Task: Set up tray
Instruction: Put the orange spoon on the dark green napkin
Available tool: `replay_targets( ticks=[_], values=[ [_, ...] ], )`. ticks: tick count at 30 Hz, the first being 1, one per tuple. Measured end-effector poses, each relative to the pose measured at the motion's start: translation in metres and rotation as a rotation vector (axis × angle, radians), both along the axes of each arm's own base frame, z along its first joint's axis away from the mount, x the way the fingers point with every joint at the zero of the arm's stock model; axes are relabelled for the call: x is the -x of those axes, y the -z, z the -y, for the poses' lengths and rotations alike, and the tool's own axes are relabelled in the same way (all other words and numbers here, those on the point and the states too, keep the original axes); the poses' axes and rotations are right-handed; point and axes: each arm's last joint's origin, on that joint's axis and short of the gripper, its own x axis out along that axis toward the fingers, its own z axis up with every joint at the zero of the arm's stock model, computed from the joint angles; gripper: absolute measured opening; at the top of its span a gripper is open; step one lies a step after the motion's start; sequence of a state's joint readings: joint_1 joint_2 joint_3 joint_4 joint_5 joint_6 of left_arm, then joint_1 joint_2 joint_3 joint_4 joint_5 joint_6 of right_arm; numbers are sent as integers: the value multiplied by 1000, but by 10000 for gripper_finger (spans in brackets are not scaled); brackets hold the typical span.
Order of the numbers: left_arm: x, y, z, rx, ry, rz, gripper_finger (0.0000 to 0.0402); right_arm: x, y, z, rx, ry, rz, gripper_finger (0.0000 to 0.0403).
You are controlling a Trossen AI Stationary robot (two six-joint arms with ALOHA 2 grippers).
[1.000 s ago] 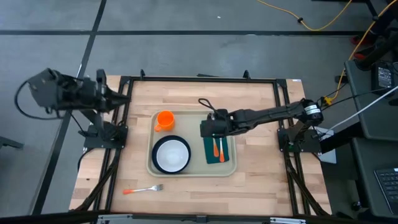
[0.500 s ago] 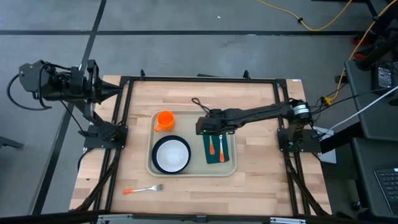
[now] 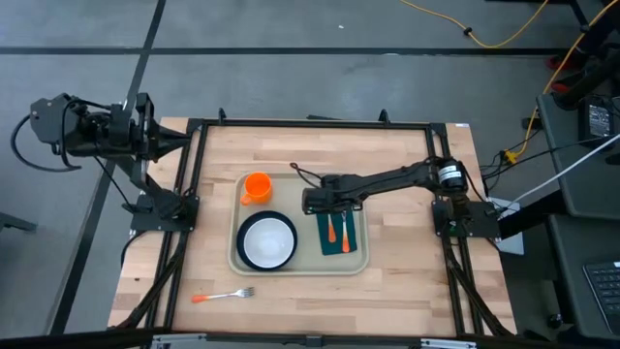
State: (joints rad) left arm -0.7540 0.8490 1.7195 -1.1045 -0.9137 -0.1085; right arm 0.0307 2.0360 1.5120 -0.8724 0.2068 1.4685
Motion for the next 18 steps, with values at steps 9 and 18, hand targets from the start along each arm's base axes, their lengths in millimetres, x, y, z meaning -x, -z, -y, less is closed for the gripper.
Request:
replay_targets(
  ticks=[9,18],
  values=[
    [0,0,0,8,9,0,28,1,11,0,3,-6,-60,8],
    [0,0,0,10,9,0,26,-1,21,-3,-15,-13,-84,8]
  ],
)
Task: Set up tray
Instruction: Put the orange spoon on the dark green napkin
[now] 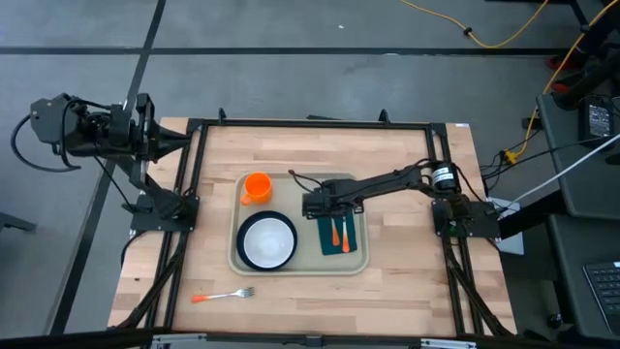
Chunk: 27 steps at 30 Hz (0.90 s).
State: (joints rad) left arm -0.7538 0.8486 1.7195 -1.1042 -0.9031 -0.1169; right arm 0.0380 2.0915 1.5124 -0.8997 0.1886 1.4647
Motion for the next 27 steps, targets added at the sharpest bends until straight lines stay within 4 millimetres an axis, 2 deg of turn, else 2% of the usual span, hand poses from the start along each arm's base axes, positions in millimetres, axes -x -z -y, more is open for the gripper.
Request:
replay_targets(
  ticks=[7,13,27],
  values=[
    [0,0,0,0,0,0,26,1,1,0,-1,21,3,8],
    [0,0,0,0,0,0,26,6,14,-6,-1,65,37,8],
    [0,0,0,-18,-1,-2,27,6,17,-10,8,90,42,12]
  ],
)
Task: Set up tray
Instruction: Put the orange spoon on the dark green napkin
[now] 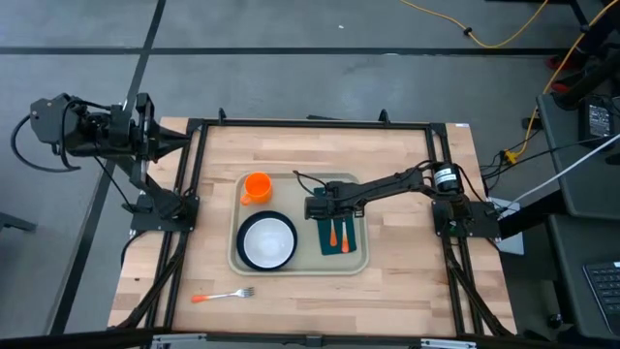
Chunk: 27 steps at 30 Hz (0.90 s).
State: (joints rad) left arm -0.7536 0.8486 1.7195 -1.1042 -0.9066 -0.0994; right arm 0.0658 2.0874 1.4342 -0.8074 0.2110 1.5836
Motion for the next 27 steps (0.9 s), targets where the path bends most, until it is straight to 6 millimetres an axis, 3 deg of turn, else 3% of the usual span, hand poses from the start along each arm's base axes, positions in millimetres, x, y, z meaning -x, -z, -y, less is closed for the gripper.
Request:
replay_targets(
  ticks=[8,16,21,27],
  values=[
    [0,0,0,-1,1,-2,24,-3,-5,-1,-9,-33,-20,51],
    [0,3,0,-5,0,-21,29,-12,-29,-2,-14,-117,-36,65],
    [0,3,0,-4,2,-22,25,-17,-62,-2,44,-170,-69,66],
    [1,8,2,53,110,-81,28,-16,-136,-8,243,-181,-79,66]
  ],
)
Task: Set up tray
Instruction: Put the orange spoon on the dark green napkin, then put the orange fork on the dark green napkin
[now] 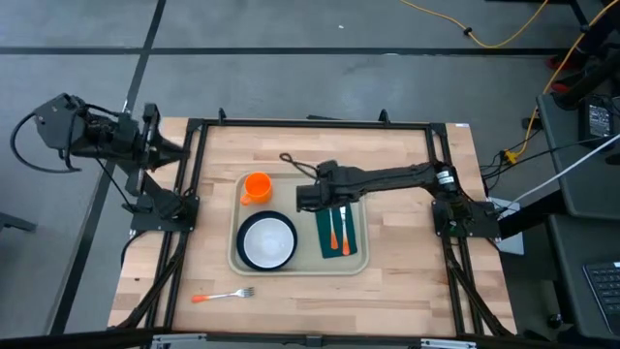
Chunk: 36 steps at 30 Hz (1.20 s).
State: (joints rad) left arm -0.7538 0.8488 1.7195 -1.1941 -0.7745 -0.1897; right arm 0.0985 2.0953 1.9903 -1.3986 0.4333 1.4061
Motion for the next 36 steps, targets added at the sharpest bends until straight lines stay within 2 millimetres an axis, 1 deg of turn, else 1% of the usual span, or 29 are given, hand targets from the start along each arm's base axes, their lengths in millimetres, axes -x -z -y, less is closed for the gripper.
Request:
replay_targets(
  ticks=[2,4,6,8,10,13,16,21,23,28,31,34,36],
  values=[
    [0,7,3,45,56,-84,29,4,-28,-11,90,-26,36,67],
    [-3,19,8,72,83,-202,27,12,-58,-24,183,-63,73,67],
    [-11,35,17,86,103,-338,26,17,-85,-36,287,-180,127,67],
    [-20,54,29,128,137,-469,25,27,-109,-45,375,-317,130,67],
    [-31,75,44,180,162,-589,25,42,-127,-45,412,-386,136,67],
    [-51,110,69,224,189,-697,29,67,-143,-37,434,-448,100,67],
    [-72,148,93,296,143,-733,34,87,-155,-27,464,-531,42,67],
    [-102,201,126,523,51,-778,46,121,-170,-14,483,-740,-14,67],
    [-113,215,139,604,30,-806,51,135,-175,-8,483,-819,11,67],
    [-128,242,171,684,-22,-907,67,171,-186,9,498,-939,230,67],
    [-131,258,186,697,-44,-959,82,191,-187,16,493,-956,363,67],
    [-131,274,200,686,-67,-1024,106,206,-184,20,515,-932,427,67],
    [-129,284,207,677,-95,-1066,127,213,-181,21,511,-909,457,67]
  ],
)
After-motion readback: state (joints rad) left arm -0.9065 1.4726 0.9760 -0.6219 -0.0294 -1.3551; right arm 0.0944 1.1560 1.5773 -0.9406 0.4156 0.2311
